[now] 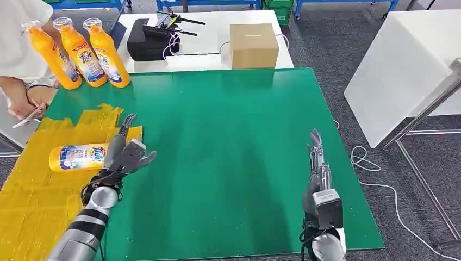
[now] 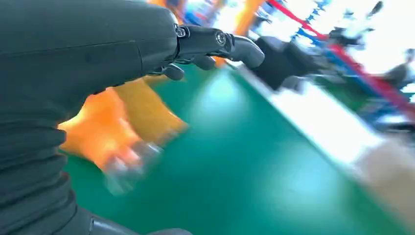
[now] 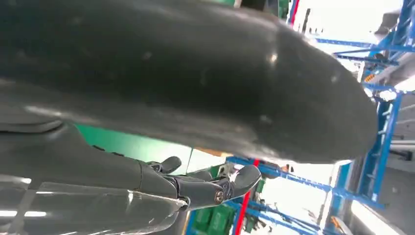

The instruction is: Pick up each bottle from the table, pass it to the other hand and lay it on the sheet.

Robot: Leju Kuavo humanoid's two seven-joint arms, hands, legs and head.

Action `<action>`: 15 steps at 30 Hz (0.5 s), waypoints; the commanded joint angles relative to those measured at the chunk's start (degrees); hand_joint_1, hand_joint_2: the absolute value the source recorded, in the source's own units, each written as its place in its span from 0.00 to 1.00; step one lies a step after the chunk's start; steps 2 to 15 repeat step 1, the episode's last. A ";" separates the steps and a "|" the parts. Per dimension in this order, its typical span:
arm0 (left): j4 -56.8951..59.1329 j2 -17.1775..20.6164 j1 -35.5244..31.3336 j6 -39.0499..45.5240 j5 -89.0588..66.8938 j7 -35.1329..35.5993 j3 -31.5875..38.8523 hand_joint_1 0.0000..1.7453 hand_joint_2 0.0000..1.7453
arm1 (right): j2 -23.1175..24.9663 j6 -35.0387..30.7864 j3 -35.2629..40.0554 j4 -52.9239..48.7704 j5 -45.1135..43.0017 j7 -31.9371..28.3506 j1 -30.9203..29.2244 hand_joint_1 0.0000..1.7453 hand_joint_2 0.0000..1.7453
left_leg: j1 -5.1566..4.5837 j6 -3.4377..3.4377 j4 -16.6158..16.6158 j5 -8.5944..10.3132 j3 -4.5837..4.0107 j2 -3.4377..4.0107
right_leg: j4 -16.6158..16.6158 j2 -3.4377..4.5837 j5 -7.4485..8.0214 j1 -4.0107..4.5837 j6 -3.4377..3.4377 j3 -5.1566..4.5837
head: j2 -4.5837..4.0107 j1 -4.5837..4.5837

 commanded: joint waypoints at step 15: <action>-21.58 1.24 11.70 -19.51 24.54 -0.51 -7.18 0.00 1.00 | 0.03 -0.43 -0.20 -1.72 0.22 -0.89 1.23 0.00 0.00 | 0.03 -0.03 -0.04 -0.09 0.12 0.07 | -0.05 0.06 -0.05 0.03 0.03 0.09 | 0.00 -0.02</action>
